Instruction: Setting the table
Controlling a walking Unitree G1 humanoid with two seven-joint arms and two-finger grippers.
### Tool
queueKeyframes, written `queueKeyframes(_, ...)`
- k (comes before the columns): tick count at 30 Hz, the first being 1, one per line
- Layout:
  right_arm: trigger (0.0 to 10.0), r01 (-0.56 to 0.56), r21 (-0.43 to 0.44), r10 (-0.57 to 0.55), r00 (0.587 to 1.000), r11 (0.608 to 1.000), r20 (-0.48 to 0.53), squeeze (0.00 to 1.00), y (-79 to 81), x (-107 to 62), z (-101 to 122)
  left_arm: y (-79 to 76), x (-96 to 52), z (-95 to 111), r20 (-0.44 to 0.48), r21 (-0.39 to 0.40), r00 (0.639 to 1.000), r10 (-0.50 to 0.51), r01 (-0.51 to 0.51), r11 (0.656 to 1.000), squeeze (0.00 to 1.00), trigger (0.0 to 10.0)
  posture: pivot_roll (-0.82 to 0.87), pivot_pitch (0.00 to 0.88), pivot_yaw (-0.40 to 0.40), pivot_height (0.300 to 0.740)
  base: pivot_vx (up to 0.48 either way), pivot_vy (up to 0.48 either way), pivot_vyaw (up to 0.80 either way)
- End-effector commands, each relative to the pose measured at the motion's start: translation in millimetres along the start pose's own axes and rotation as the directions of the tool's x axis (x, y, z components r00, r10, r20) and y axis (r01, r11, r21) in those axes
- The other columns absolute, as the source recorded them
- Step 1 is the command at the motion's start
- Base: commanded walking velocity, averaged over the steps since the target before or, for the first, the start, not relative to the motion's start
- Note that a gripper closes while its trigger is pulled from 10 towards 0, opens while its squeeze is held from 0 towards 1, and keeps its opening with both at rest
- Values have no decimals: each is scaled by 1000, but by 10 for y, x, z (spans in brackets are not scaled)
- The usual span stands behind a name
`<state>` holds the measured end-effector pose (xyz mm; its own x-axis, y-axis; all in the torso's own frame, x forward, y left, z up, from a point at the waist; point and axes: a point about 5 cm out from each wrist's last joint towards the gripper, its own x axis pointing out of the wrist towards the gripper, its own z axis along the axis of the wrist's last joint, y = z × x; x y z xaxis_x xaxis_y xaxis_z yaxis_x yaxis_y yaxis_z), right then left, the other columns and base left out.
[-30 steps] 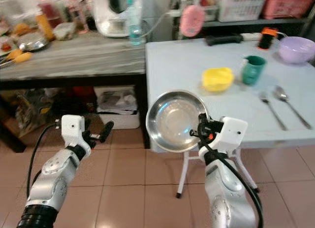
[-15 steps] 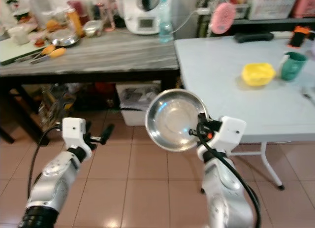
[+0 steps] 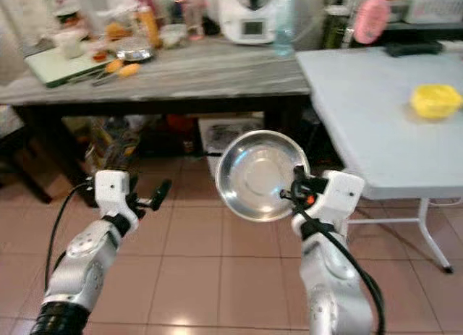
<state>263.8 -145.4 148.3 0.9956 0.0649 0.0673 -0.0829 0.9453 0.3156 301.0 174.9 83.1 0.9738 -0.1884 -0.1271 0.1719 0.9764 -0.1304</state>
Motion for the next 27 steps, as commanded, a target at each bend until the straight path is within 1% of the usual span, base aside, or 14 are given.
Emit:
queueKeyframes(1, 10000, 16, -17, -16, 1000, 1000, 16, 0, -63, 2, 48, -53, 29, 49, 26, 16, 1000, -8, 8, 1000, 0, 10000, -92, 8, 58, 740, 0, 0, 0)
queueKeyframes(3, 10000, 17, -18, -17, 1000, 1000, 15, 0, -72, 6, 46, -56, 35, 51, 24, 14, 1000, -13, 13, 1000, 0, 10000, -92, 7, 56, 740, 0, 0, 0)
queueKeyframes(6, 10000, 15, -22, -14, 1000, 1000, 15, 0, -70, 8, 47, -75, 35, 57, 33, -9, 999, -35, 36, 999, 0, 10000, -94, 5, 55, 740, 0, 0, 0)
queueKeyframes(9, 10000, 15, -23, -15, 1000, 1000, 14, 0, -76, 6, 47, -80, 35, 58, 35, -1, 999, -34, 34, 999, 0, 10000, -96, 4, 53, 740, 0, 0, 0)
queueKeyframes(11, 10000, 16, -25, -15, 1000, 1000, 16, 0, -76, 6, 51, -89, 35, 59, 39, -13, 998, -44, 44, 999, 0, 10000, -98, 4, 53, 740, 0, 0, 0)
queueKeyframes(16, 10000, 18, -29, -17, 1000, 999, 18, 0, -82, 7, 57, -102, 38, 64, 50, -12, 997, -51, 52, 999, 0, 10000, -101, 5, 53, 740, 0, 0, 0)
queueKeyframes(27, 10000, 24, -29, -23, 1000, 999, 21, 0, -81, 5, 61, -137, 37, 65, 52, -20, 996, -69, 70, 997, 0, 10000, -102, 9, 57, 740, 297, 0, 0)
